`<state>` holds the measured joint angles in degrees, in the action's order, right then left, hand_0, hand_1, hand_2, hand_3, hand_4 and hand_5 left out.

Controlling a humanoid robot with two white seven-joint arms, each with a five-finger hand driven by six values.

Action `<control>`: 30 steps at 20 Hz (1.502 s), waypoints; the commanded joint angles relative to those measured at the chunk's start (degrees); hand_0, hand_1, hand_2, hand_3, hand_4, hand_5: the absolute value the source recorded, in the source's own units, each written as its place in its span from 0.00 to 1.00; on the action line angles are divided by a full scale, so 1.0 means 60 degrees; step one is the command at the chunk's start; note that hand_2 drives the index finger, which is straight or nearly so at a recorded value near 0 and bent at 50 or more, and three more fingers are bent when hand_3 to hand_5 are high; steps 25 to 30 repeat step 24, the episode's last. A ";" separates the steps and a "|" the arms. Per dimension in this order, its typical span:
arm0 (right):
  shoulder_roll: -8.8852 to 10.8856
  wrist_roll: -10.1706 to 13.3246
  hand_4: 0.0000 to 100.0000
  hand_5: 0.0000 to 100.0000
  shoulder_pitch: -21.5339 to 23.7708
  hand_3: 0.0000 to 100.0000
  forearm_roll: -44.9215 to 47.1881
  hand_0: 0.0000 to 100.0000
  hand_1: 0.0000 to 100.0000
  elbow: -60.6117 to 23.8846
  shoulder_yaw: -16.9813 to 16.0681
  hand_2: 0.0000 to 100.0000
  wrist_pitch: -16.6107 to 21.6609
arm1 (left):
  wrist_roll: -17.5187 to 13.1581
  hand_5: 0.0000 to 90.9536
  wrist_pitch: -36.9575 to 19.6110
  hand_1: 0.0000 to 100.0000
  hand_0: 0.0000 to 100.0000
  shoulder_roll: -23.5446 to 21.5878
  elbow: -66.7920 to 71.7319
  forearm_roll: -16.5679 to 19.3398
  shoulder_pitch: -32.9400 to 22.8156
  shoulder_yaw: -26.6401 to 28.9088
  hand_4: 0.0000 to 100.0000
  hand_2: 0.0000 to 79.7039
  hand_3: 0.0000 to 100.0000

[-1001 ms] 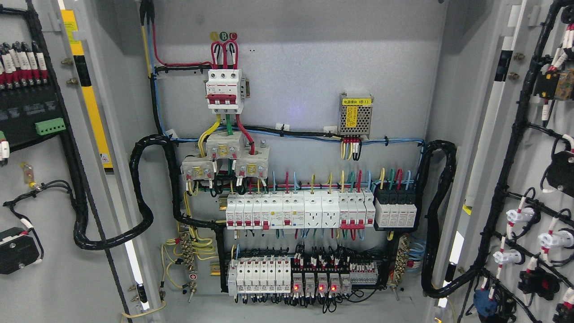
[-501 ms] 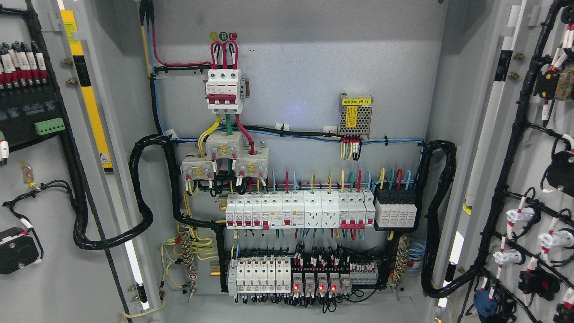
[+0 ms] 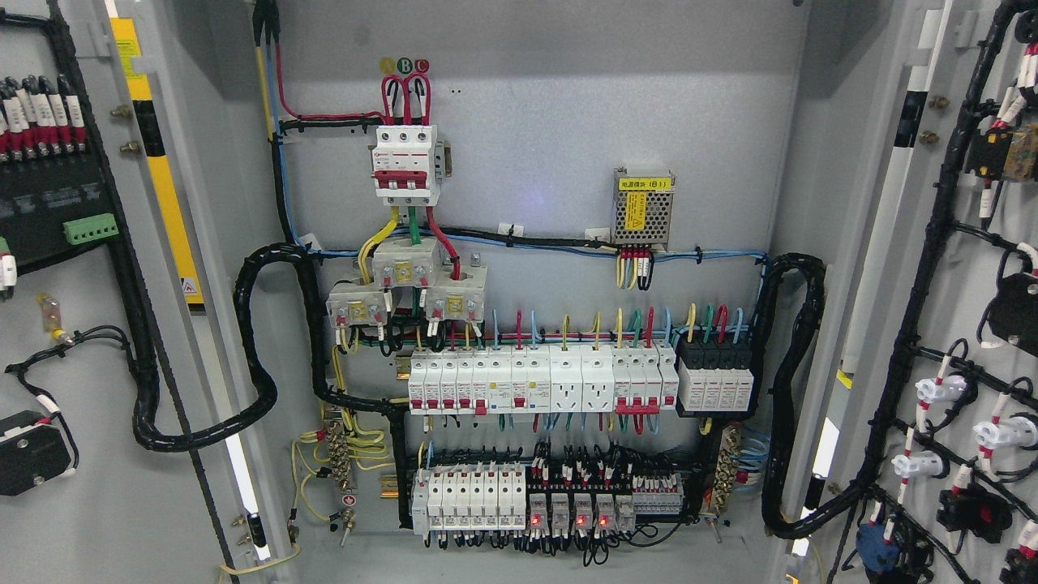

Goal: Open door with both hands

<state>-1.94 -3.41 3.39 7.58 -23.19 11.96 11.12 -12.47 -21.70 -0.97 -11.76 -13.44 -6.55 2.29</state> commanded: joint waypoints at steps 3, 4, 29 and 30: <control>-0.0468 0.0187 0.00 0.00 -0.0125 0.00 -0.0004 0.00 0.50 0.2678 0.0087 0.04 -0.1282 | 0.0335 0.00 0.0966 0.56 0.12 -0.0249 0.2107 0.0160 0.0037 -0.0513 0.00 0.00 0.00; -0.0483 0.0187 0.00 0.00 -0.0096 0.00 -0.0004 0.00 0.50 0.2795 0.0087 0.04 -0.1297 | 0.0335 0.00 0.0966 0.56 0.12 -0.0278 0.2093 0.0160 0.0051 -0.0513 0.00 0.00 0.00; -0.0571 0.0919 0.00 0.00 -0.0345 0.00 0.0055 0.00 0.50 0.3162 -0.0206 0.04 -0.2044 | 0.0774 0.00 0.1947 0.56 0.12 -0.0645 0.2034 0.0174 0.0623 -0.0718 0.00 0.00 0.00; -0.0571 0.0919 0.00 0.00 -0.0345 0.00 0.0055 0.00 0.50 0.3162 -0.0206 0.04 -0.2044 | 0.0774 0.00 0.1947 0.56 0.12 -0.0645 0.2034 0.0174 0.0623 -0.0718 0.00 0.00 0.00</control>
